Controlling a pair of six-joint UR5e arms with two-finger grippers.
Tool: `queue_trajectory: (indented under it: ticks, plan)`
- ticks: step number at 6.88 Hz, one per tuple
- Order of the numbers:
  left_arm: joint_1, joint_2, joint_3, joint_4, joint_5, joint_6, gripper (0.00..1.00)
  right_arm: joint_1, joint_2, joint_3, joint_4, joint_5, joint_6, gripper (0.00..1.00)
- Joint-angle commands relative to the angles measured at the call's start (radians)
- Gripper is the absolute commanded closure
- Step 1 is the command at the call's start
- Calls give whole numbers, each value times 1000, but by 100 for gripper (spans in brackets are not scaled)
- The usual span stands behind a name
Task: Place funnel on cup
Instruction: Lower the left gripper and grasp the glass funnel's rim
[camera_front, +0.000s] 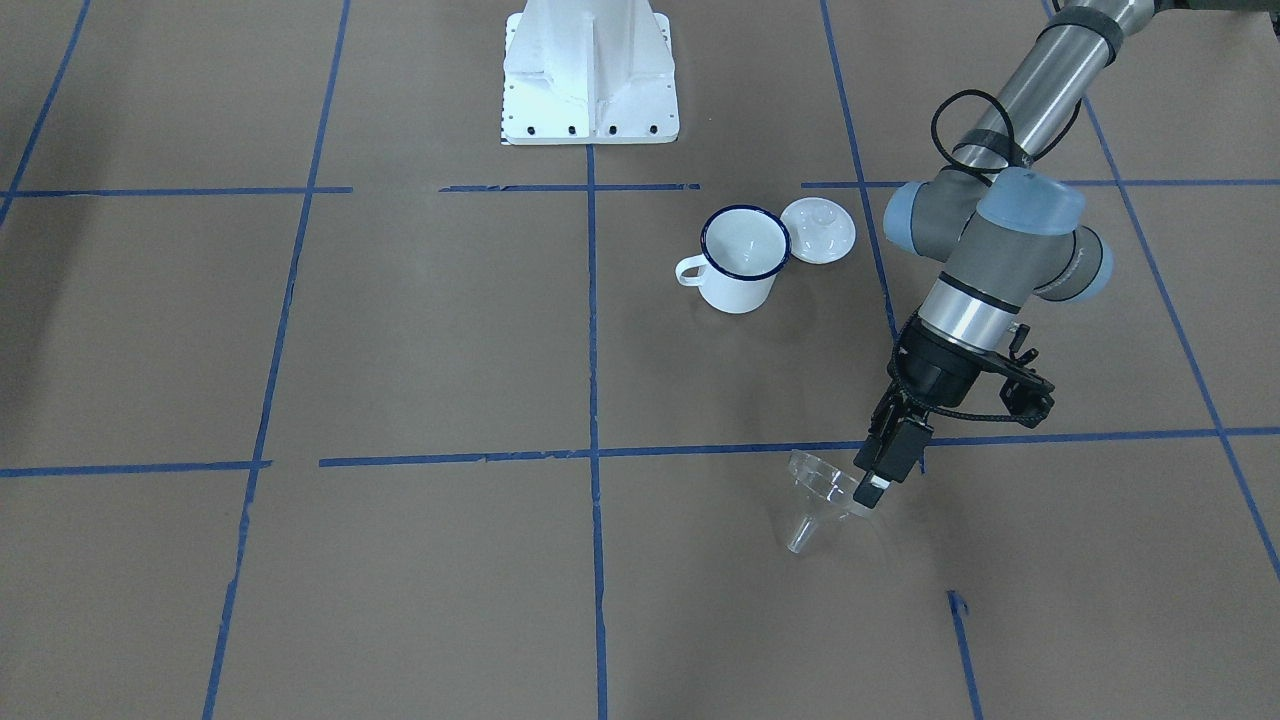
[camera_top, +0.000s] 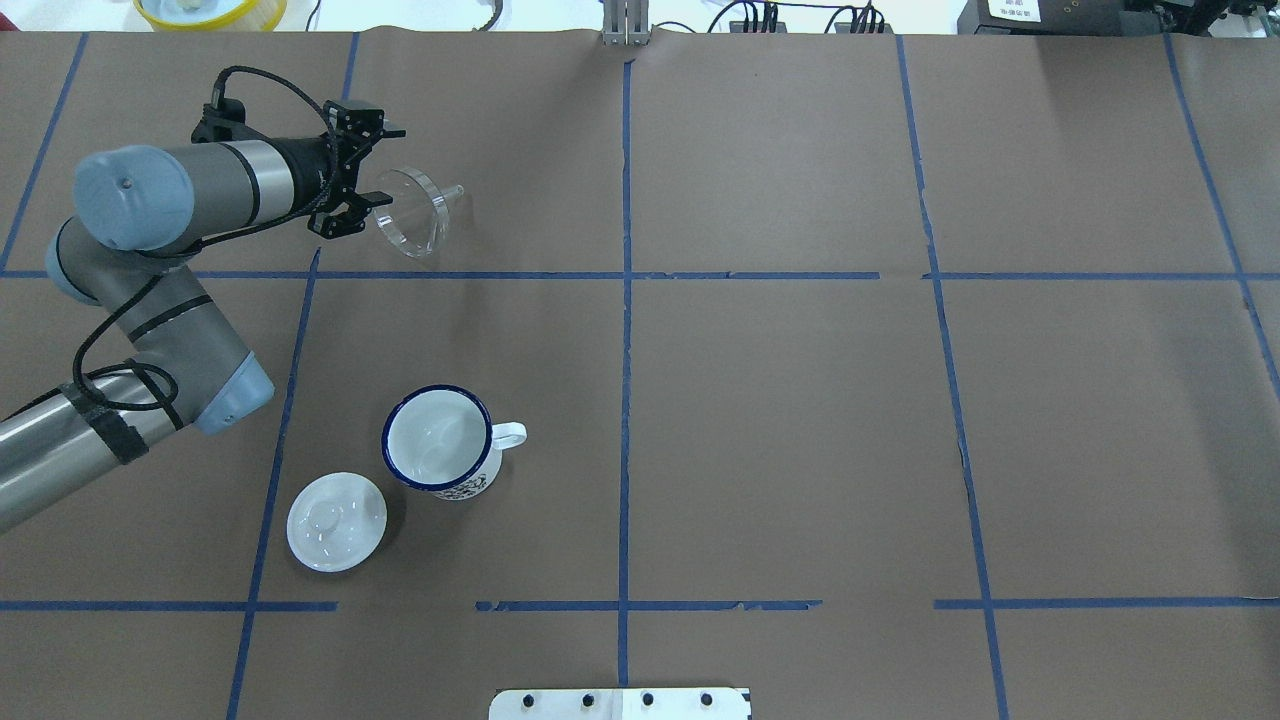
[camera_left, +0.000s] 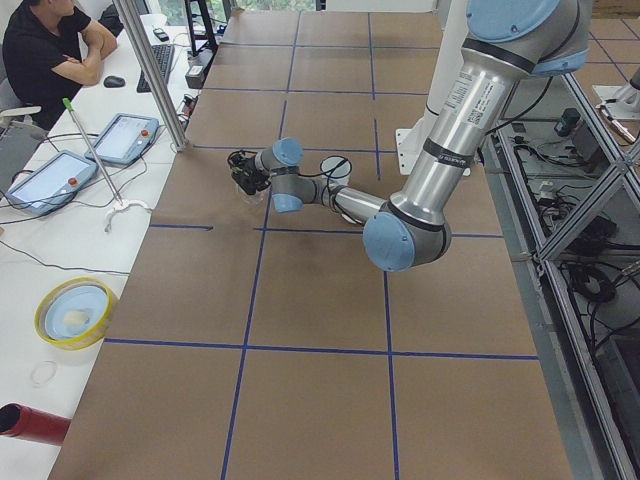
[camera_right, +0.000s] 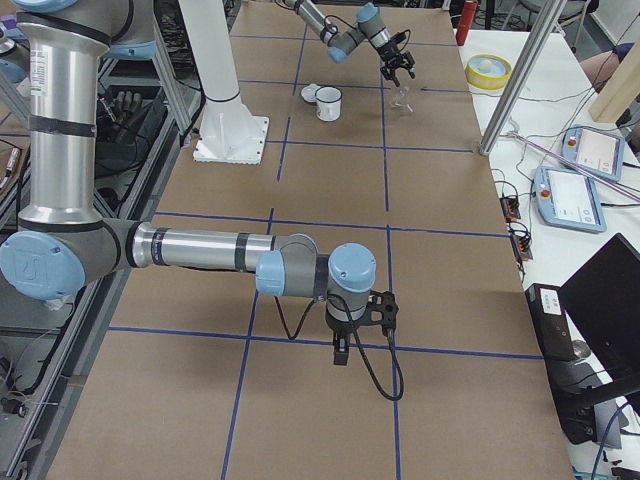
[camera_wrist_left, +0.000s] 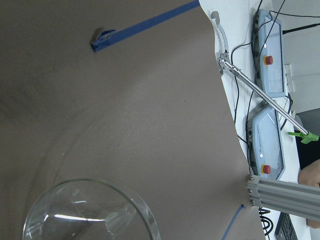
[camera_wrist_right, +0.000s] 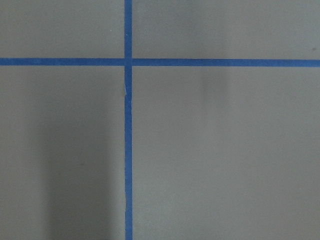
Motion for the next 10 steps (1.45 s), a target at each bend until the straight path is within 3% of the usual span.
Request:
queue_trajectory:
  ticks: [1,3,6,9,10]
  plan:
    - [14,-9,24,-25,27,-32,25,0,0,0,0,0,0,0]
    - [20,-29,50,-25,37,-33,25,0,0,-1,0,0,0,0]
    - [23,-32,56,-43,42,-66,58,0,0,-1,0,0,0,0]
    - [32,-31,63,-43,42,-66,59,0,0,0,0,0,0,0]
    - [34,-31,61,-44,42,-66,66,0,0,0,0,0,0,0]
